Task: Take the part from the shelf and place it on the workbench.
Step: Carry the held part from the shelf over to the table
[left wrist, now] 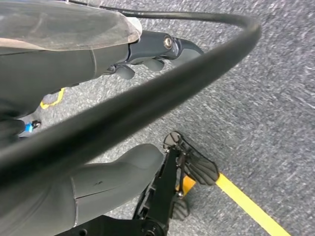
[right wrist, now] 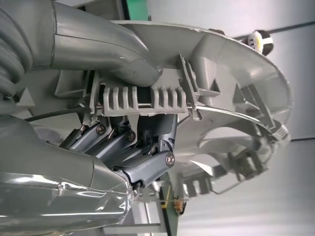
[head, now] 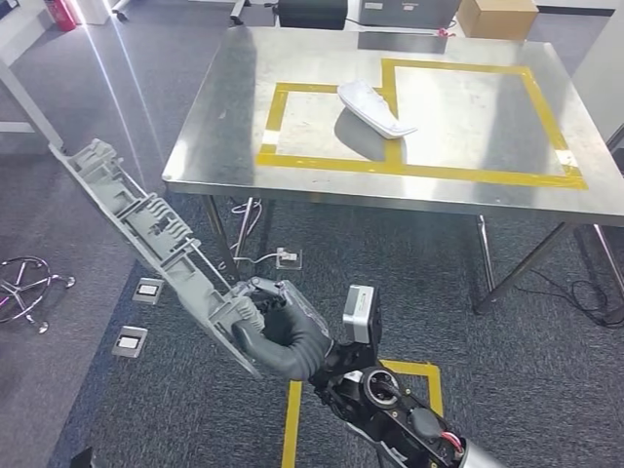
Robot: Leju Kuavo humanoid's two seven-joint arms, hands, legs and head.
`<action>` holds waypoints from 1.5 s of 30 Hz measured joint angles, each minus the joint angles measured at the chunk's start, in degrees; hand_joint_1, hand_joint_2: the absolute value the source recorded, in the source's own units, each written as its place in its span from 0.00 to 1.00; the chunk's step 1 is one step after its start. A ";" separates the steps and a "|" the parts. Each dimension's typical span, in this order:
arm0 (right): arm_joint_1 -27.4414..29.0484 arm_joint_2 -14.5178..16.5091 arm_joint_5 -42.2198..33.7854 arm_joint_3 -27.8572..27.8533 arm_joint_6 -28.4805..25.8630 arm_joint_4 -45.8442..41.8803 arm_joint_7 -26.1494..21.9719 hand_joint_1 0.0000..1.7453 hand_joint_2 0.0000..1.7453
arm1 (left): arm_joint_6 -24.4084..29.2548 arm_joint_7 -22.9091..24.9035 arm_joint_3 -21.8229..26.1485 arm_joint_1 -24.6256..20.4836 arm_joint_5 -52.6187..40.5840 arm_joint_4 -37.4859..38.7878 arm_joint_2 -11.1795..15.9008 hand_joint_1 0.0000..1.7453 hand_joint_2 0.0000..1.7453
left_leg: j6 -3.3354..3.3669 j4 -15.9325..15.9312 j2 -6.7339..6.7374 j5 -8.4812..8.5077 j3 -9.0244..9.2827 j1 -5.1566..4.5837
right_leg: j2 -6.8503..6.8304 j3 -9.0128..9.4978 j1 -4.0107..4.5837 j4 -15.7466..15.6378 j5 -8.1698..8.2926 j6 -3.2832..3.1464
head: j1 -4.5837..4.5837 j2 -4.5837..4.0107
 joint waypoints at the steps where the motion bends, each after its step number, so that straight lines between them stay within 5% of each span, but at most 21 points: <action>1: 0.15 -0.15 -0.03 -0.11 -0.27 0.00 -0.02 0.98 1.00 | -0.04 -0.04 -0.02 0.01 -0.07 0.00 0.02 0.00 1.00 | -0.01 0.01 0.01 -0.27 0.31 -0.09 | -0.01 -1.88 -0.01 3.18 -0.66 -0.12 | 0.15 0.00; 3: 0.46 -0.49 -0.04 -0.33 -0.67 0.00 0.00 0.98 1.00 | -0.08 -0.11 -0.11 0.07 -0.18 0.00 0.04 0.00 1.00 | -0.29 0.04 -0.08 -0.98 1.24 -0.14 | -0.05 -2.42 -0.05 2.69 1.64 -0.34 | 0.42 0.00; 6: 0.66 -0.95 -0.04 -0.54 -0.94 -0.02 0.00 0.98 1.00 | -0.09 -0.16 -0.26 0.14 -0.37 0.02 0.11 0.00 1.00 | -1.20 0.21 -0.27 -2.34 2.77 -0.07 | -0.15 2.36 -0.05 -8.40 7.71 -0.67 | 0.92 -0.01; 8: 0.73 -1.11 -0.03 -0.66 -1.25 -0.10 -0.04 0.98 1.00 | -0.09 -0.27 -0.31 0.05 -0.50 0.03 0.25 0.00 1.00 | -1.90 0.43 -0.29 -2.76 2.65 -0.05 | -0.05 3.96 0.33 -11.58 7.64 -1.07 | 0.90 -0.01; 12: 0.84 -1.15 -0.05 -0.84 -1.65 -0.24 -0.03 0.98 1.00 | -0.09 -0.34 -0.52 -0.20 -0.52 0.02 0.09 0.00 1.00 | -3.05 2.25 -0.16 -3.98 1.86 0.36 | 0.21 5.13 0.57 -12.71 6.64 -2.45 | 0.07 0.00; 15: 0.82 -1.15 -0.27 -0.96 -1.64 -0.30 -0.09 0.98 1.00 | -0.07 -0.34 -0.58 -0.29 -0.40 0.01 0.13 0.00 1.00 | -3.44 14.08 -0.14 -7.40 -5.38 0.40 | 0.02 6.30 0.54 -12.99 5.72 -3.34 | -1.14 0.00; 17: 0.86 -1.16 -0.40 -0.97 -1.61 -0.31 -0.15 0.98 1.00 | -0.05 -0.32 -0.61 -0.05 -0.27 0.01 0.14 0.00 1.00 | -3.47 19.48 -0.14 -7.31 -10.16 0.40 | 0.07 7.20 0.58 -12.99 4.91 -3.47 | -1.77 0.00; 19: 0.88 -1.16 -0.48 -0.98 -1.60 -0.31 -0.16 0.98 1.00 | -0.04 -0.30 -0.62 0.12 -0.13 0.02 0.20 0.00 1.00 | -3.26 15.33 -0.13 -2.50 -10.19 0.40 | 0.20 8.57 0.58 -13.00 3.92 -3.35 | -2.40 0.00; 21: 0.84 -1.16 -0.50 -1.05 -1.60 -0.32 -0.18 0.98 1.00 | -0.01 -0.30 -0.63 0.11 -0.06 0.02 0.34 0.00 1.00 | -2.93 6.76 -0.08 2.33 -7.39 0.26 | 0.27 9.37 0.68 -13.05 2.79 -2.95 | -2.99 0.00; 23: 0.79 -1.15 -0.52 -1.11 -1.58 -0.36 -0.21 0.98 1.00 | 0.01 -0.29 -0.64 -0.02 -0.04 0.01 0.42 0.00 1.00 | -2.59 2.46 -0.11 3.05 -5.66 -0.04 | 0.36 9.64 0.87 -13.32 1.99 -2.39 | -3.20 0.00; 26: 0.79 -1.15 -0.53 -1.14 -1.56 -0.45 -0.21 0.98 1.00 | 0.02 -0.27 -0.66 -0.02 -0.04 0.01 0.43 0.00 1.00 | -1.64 1.78 -0.20 2.00 -4.64 -0.06 | 0.29 10.99 0.94 -13.32 1.51 -1.55 | -2.82 0.00; 28: 0.77 -1.16 -0.54 -1.15 -1.56 -0.48 -0.21 0.98 1.00 | 0.06 -0.26 -0.67 0.11 -0.04 0.02 0.48 0.00 1.00 | -0.86 1.59 -0.20 1.39 -3.35 -0.02 | 0.01 9.42 0.86 -9.35 0.23 -1.09 | -2.33 0.00; 31: 0.84 -1.20 -0.55 -1.15 -1.56 -0.48 -0.25 0.98 1.00 | 0.09 -0.25 -0.69 0.17 -0.04 0.01 0.53 0.00 1.00 | -0.29 1.52 -0.20 -0.06 -1.53 -0.29 | -0.18 2.16 0.82 2.54 -3.86 -0.76 | -1.42 -0.01; 33: 0.92 -1.27 -0.55 -1.14 -1.57 -0.48 -0.23 0.98 1.00 | 0.09 -0.22 -0.71 0.20 -0.05 0.01 0.51 0.00 1.00 | -0.26 1.51 -0.30 -1.25 0.04 -0.50 | -0.18 -0.64 0.86 4.31 -4.73 -0.90 | -1.05 -0.01; 34: 0.92 -1.31 -0.55 -1.14 -1.60 -0.48 -0.21 0.98 1.00 | 0.09 -0.20 -0.72 0.22 -0.08 0.01 0.50 0.00 1.00 | -0.28 1.51 -0.36 -1.93 1.04 -0.60 | -0.18 -0.66 0.94 2.00 -3.16 -1.18 | -0.81 -0.01; 36: 0.92 -1.40 -0.55 -1.15 -1.77 -0.48 -0.22 0.98 1.00 | 0.08 -0.16 -0.75 0.20 -0.19 0.01 0.43 0.00 1.00 | -0.42 1.49 -0.38 -3.37 3.01 -0.72 | -0.13 0.49 1.29 -5.47 3.22 -2.06 | -0.34 0.00; 38: 0.94 -1.49 -0.62 -1.16 -2.23 -0.52 -0.31 0.98 1.00 | 0.06 -0.13 -0.80 0.05 -0.34 0.02 0.31 0.00 1.00 | -0.88 1.27 -0.48 -4.37 3.83 -0.59 | -0.16 1.44 1.82 -10.28 7.48 -2.79 | -0.23 0.00; 42: 1.05 -1.55 -0.95 -1.42 -3.80 -0.69 -0.69 0.98 1.00 | 0.08 0.10 -0.87 -0.05 -0.43 0.00 0.07 0.00 1.00 | -2.16 2.63 -0.39 -4.21 4.19 -0.28 | 0.05 4.16 1.95 -12.95 7.89 -3.77 | -0.19 0.00; 45: 1.16 -1.60 -1.11 -1.66 -4.63 -0.80 -0.96 0.98 1.00 | 0.10 0.08 -1.06 -0.36 -0.54 0.00 -0.01 0.00 1.00 | -3.07 11.54 -0.31 -5.73 -1.35 -0.09 | -0.02 6.42 1.51 -14.47 7.33 -4.15 | -0.93 0.00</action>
